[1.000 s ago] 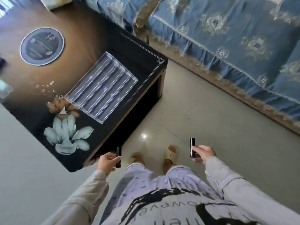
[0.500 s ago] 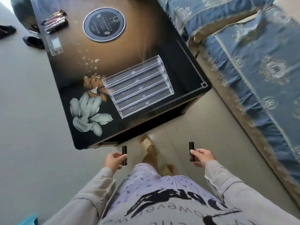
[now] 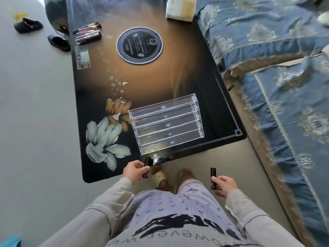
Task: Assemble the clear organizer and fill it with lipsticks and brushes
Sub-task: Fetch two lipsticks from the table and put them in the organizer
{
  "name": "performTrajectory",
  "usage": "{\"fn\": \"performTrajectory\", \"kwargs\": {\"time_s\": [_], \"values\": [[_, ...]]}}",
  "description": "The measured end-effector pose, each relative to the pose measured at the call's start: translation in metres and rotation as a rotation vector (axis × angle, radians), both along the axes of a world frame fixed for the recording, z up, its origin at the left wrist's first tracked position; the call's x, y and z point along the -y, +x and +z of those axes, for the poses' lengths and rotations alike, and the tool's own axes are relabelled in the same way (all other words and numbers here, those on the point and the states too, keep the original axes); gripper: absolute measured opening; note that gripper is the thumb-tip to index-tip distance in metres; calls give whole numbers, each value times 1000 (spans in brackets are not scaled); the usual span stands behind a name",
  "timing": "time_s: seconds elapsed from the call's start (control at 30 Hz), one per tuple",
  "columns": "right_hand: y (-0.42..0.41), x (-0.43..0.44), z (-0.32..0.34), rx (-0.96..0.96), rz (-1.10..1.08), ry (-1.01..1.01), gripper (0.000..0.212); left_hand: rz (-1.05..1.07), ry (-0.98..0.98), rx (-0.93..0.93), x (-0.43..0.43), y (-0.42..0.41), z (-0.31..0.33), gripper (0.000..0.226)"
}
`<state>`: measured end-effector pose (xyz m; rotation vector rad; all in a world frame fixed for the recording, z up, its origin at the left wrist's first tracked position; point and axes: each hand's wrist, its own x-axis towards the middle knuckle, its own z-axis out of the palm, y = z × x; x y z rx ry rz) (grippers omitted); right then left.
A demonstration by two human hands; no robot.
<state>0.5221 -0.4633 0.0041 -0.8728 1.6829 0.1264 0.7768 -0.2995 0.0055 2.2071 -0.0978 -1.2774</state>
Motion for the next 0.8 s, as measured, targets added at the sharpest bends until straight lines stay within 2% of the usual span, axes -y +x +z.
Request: {"fn": "performTrajectory", "kwargs": {"time_s": [0.23,0.37,0.47,0.53,0.57,0.7,0.8], "values": [[42,35,9,39,217,15,18,142,14,0,3,-4,-4,12],[70,61,18,116,326,-9,4,208,-24,8,21,-5,3,11],[93,85,23,121,422,-89,9,207,-79,52,45,7,12,11],[111,103,29,178,440,-76,6,219,-131,105,64,19,20,12],[121,111,31,206,449,-70,12,224,-146,144,74,26,24,12],[163,139,44,218,577,-239,24,206,-145,312,109,53,36,20],[191,152,55,219,684,-388,13,209,-197,363,131,70,44,17]]}}
